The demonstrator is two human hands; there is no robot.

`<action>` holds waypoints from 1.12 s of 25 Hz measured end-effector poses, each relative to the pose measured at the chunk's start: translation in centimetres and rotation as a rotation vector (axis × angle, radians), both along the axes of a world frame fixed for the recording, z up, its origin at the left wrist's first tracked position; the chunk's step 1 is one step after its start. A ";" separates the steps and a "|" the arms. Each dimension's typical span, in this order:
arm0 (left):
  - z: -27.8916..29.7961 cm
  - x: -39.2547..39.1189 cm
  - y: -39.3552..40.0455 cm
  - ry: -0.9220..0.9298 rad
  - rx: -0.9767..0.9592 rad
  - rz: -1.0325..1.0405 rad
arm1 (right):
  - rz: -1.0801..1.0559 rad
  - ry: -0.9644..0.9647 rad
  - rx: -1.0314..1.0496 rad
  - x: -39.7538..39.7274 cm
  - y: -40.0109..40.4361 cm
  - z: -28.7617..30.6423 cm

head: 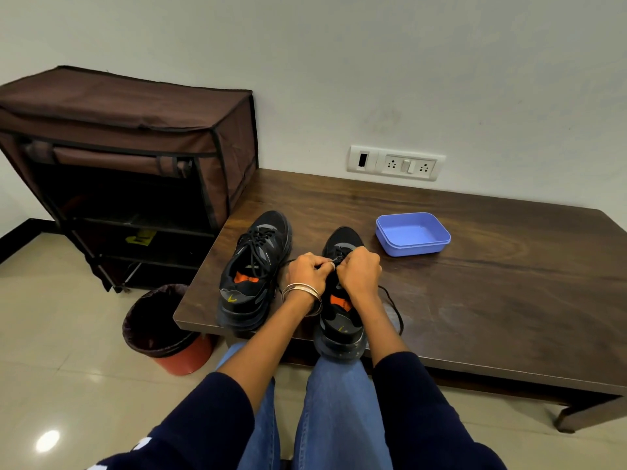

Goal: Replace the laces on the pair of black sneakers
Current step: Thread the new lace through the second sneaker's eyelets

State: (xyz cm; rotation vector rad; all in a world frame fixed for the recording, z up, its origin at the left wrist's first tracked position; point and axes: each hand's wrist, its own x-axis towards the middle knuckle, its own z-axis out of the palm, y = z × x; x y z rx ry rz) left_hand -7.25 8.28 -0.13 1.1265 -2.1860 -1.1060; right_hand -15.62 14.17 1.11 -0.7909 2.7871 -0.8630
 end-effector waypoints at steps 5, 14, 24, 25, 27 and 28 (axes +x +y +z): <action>0.4 -0.4 -0.3 -0.097 -0.029 -0.090 | 0.034 0.027 0.005 -0.1 0.5 -0.2; -0.7 0.2 -1.3 0.084 0.201 -0.078 | 0.027 -0.120 -0.390 0.0 2.4 -1.3; -0.1 -1.8 -1.9 0.181 0.386 0.097 | -0.061 -0.199 0.180 -0.3 4.3 -1.3; 0.7 -1.8 -1.9 0.343 0.540 0.161 | -0.099 -0.210 0.202 -0.3 4.4 -1.5; 3.4 -1.7 -2.4 0.734 0.940 0.288 | -0.112 -0.153 0.247 -0.3 4.3 -1.6; 4.8 -1.5 -3.0 0.908 1.087 0.335 | -0.124 -0.140 0.248 -0.3 4.2 -1.6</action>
